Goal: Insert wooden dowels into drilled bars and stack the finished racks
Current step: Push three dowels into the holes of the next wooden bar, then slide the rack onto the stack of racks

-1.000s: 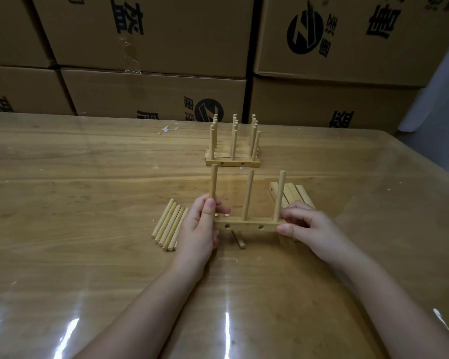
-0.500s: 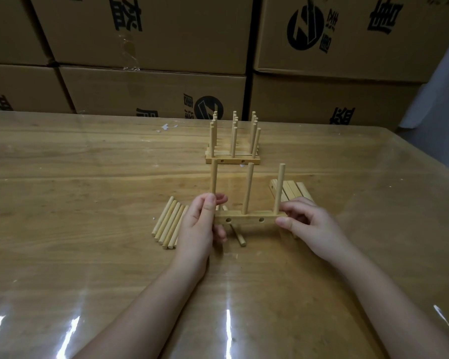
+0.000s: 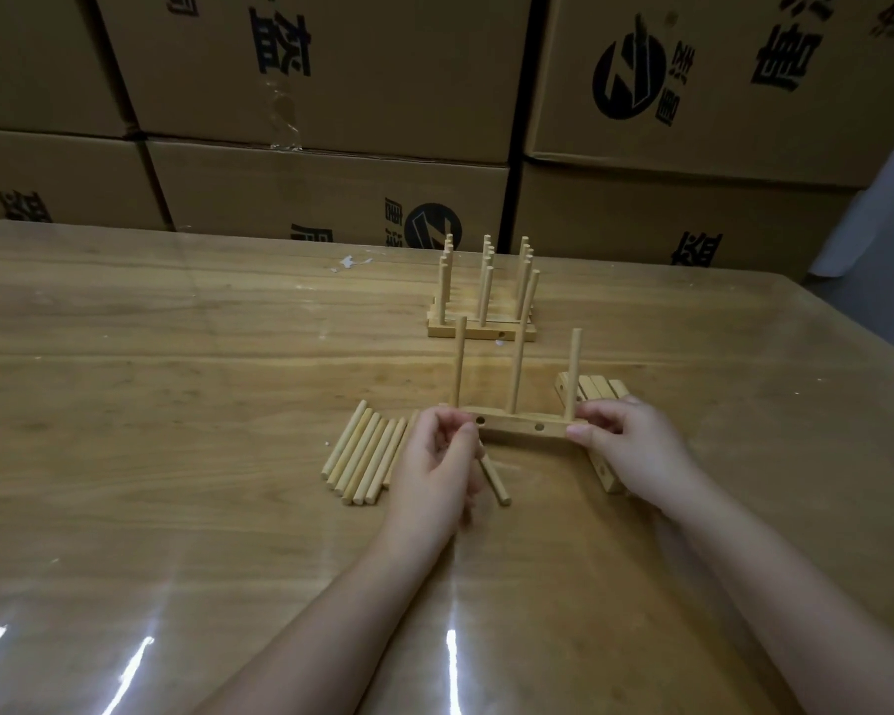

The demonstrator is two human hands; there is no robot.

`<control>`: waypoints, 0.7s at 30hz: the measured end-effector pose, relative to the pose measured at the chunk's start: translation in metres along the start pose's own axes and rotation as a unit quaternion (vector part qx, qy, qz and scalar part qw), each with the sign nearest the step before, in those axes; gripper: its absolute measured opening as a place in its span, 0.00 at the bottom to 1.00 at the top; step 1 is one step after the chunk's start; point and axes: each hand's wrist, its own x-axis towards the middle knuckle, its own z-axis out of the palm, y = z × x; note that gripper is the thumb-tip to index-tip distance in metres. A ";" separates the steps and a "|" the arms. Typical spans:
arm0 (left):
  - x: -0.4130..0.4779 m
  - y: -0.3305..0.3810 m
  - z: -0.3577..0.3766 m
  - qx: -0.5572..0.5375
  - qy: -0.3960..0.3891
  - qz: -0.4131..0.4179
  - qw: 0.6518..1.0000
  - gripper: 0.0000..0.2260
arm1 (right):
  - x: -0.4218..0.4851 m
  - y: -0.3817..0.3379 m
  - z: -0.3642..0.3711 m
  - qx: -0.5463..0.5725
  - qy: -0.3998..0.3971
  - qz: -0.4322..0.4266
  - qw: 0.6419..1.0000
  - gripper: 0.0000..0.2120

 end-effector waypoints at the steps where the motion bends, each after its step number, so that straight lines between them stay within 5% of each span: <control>1: 0.000 0.000 0.001 0.004 -0.008 0.003 1.000 0.04 | 0.006 -0.001 0.000 -0.024 -0.009 0.001 1.000 0.16; 10: -0.003 0.006 0.004 0.047 -0.047 -0.011 0.998 0.04 | 0.065 -0.017 0.015 -0.207 -0.013 -0.036 0.978 0.17; 21: -0.003 0.003 0.002 0.063 -0.057 0.002 0.996 0.06 | 0.140 -0.013 0.023 -0.208 -0.017 0.004 0.978 0.12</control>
